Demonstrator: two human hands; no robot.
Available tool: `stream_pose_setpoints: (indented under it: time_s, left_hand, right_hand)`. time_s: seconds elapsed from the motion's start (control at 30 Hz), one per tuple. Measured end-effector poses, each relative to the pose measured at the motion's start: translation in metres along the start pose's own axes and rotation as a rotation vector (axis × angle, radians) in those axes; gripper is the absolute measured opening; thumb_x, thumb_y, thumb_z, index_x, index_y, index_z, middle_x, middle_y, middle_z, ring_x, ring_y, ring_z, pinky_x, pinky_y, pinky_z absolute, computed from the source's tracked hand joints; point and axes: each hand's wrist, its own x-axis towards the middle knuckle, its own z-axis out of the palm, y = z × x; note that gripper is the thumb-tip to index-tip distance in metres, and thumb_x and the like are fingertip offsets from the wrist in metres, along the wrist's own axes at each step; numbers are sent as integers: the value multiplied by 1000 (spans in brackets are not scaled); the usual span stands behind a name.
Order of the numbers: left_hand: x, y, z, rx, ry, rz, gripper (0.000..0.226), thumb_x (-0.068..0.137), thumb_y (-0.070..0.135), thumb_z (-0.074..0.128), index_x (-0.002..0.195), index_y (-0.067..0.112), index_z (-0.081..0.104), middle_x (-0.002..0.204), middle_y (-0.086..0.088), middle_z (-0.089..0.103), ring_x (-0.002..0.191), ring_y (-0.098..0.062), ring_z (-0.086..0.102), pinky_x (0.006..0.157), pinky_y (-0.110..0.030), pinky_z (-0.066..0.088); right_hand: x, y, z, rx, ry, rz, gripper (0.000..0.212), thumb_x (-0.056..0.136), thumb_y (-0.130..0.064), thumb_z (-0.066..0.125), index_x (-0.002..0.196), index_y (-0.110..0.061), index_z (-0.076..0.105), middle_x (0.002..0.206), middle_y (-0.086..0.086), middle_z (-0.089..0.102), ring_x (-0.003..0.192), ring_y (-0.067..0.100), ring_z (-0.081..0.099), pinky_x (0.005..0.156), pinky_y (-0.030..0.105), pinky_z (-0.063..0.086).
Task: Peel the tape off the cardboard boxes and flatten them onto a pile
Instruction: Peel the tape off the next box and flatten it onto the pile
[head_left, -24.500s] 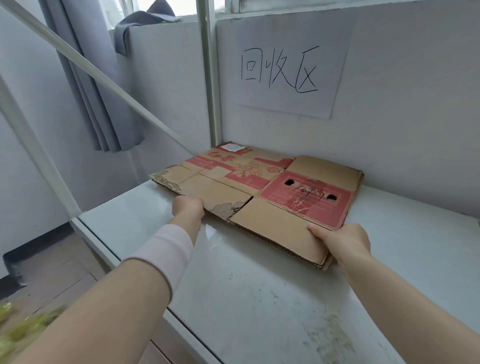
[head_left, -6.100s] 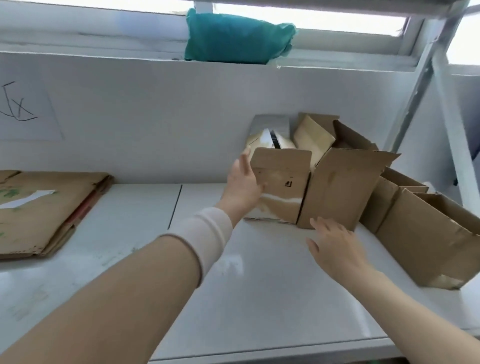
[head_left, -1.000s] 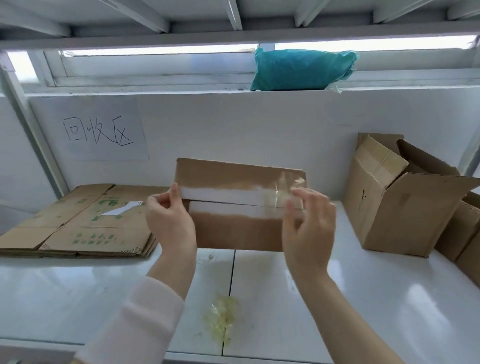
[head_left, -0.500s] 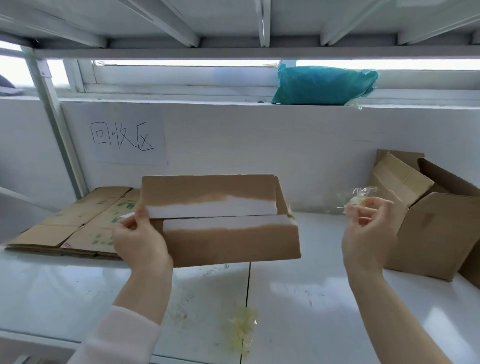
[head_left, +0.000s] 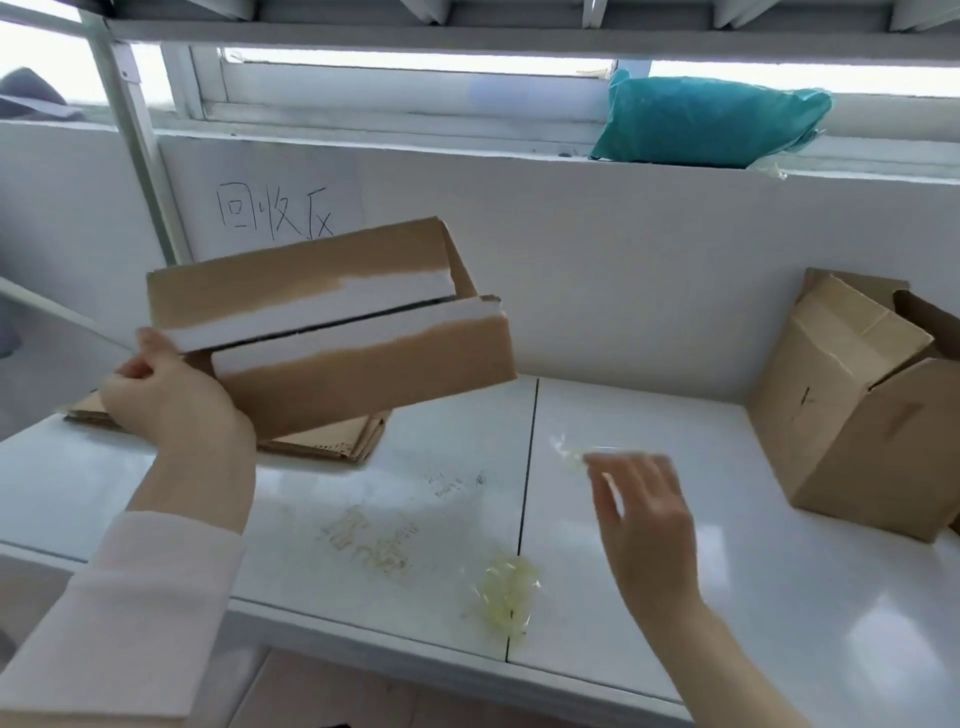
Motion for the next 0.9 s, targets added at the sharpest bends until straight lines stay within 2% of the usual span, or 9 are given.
stream_pose_setpoints:
  time_s: [0.07,0.13,0.2,0.3,0.4,0.53,0.7,0.8,0.9]
  left_hand:
    - [6,1,-5,-9,22,23,23,90,39,51,75,25,41,85,4,59,88,-15,67,86,-38,55]
    - [7,0,-10,-3,32,37,23,91,38,51,75,24,42,86,4,60,88,-15,67,85,-35,55]
    - [4,-2,-13,-10,29,28,23,91,37,50,75,24,42,86,4,59,85,-14,65,84,-32,55]
    - [-3,-5,-18,5,25,28,24,93,34,50,74,23,41,83,6,55,81,-12,61,84,-27,55]
    - [-11,-8,-20,-27,13,12,24,94,30,49,74,22,40,83,5,54,79,-11,60,81,-23,54]
    - [-17,-11,-23,-29,4,12,24,95,28,48,74,21,40,82,6,53,76,-9,58,78,-21,54]
    - [-13,-8,-28,13,-15,29,24,95,29,49,73,22,40,79,7,51,73,-8,55,83,-24,52]
    - [-12,-7,-30,7,-18,33,24,94,29,49,73,22,40,80,7,51,75,-9,56,85,-24,53]
    - [-10,-5,-33,-4,-24,19,24,94,29,49,73,21,41,81,6,53,78,-11,58,86,-27,53]
  right_hand:
    - [-29,-19,15,-1,-398,-154,7,76,-12,70,82,-14,69,74,-2,65,79,16,54,61,22,50]
    - [-47,-33,22,51,-750,-45,16,90,-23,55,103,-20,64,97,-4,63,102,14,46,79,19,44]
    - [-51,-35,20,30,-912,53,27,98,-29,38,120,-25,53,117,-2,53,117,16,35,94,20,33]
    - [-42,-39,13,16,-1105,75,36,100,-30,32,133,-27,43,129,2,42,126,21,28,104,27,30]
    - [-37,-43,6,34,-1271,115,39,101,-30,27,137,-28,39,136,4,43,126,24,37,105,35,34]
    - [-30,-41,-1,-44,-997,284,27,95,-33,46,122,-27,52,112,-2,65,103,17,59,86,29,46]
    - [-32,-46,-7,-11,-761,367,27,86,-43,59,105,-26,48,80,-14,57,77,10,51,60,15,35]
    - [-28,-50,-8,29,-638,424,34,82,-44,64,98,-30,38,86,-15,60,69,6,50,56,13,32]
    - [-18,-47,-11,138,-370,469,31,82,-33,66,96,-25,39,74,-14,54,62,0,47,60,21,35]
